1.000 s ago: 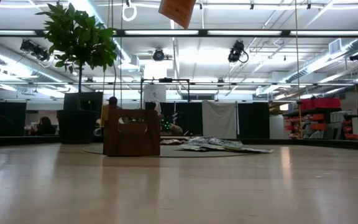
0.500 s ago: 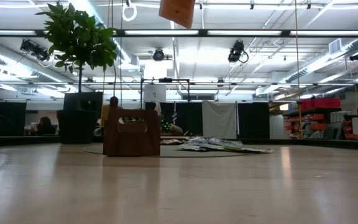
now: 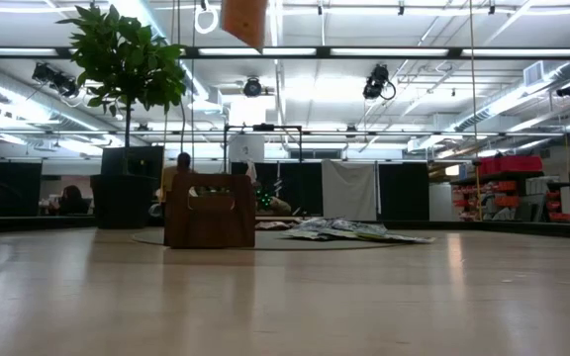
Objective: Pick & Place Tea
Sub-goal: Put the white tea bag into the bottom section of the wooden organizer
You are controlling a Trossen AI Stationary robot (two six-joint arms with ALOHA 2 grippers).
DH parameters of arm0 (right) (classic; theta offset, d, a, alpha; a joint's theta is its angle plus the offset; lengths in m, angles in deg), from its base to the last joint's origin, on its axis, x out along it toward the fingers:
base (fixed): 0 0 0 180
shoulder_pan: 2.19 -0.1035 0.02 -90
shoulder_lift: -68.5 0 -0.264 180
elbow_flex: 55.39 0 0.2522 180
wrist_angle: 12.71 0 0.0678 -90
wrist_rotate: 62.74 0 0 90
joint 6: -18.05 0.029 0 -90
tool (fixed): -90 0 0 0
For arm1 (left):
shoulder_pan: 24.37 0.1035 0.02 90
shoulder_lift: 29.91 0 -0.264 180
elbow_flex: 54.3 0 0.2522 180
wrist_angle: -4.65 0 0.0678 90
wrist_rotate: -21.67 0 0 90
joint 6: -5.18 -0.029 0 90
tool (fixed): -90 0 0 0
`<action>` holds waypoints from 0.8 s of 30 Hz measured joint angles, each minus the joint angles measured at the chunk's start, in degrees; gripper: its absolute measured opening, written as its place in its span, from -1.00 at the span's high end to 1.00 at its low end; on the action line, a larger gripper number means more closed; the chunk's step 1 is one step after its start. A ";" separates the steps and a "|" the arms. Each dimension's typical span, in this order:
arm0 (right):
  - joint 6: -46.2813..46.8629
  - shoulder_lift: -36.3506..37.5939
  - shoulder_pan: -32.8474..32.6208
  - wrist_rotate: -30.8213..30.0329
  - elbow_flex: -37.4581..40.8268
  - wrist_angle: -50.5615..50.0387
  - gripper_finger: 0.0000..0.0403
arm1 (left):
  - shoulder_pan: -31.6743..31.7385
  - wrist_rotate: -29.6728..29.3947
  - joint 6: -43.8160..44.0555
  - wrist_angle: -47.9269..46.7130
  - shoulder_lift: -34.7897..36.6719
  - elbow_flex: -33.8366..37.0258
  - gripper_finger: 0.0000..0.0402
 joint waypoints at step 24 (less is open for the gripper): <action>12.31 14.26 -3.88 1.38 16.21 1.65 0.58 | -2.94 -6.12 31.40 0.08 -12.60 0.02 1.00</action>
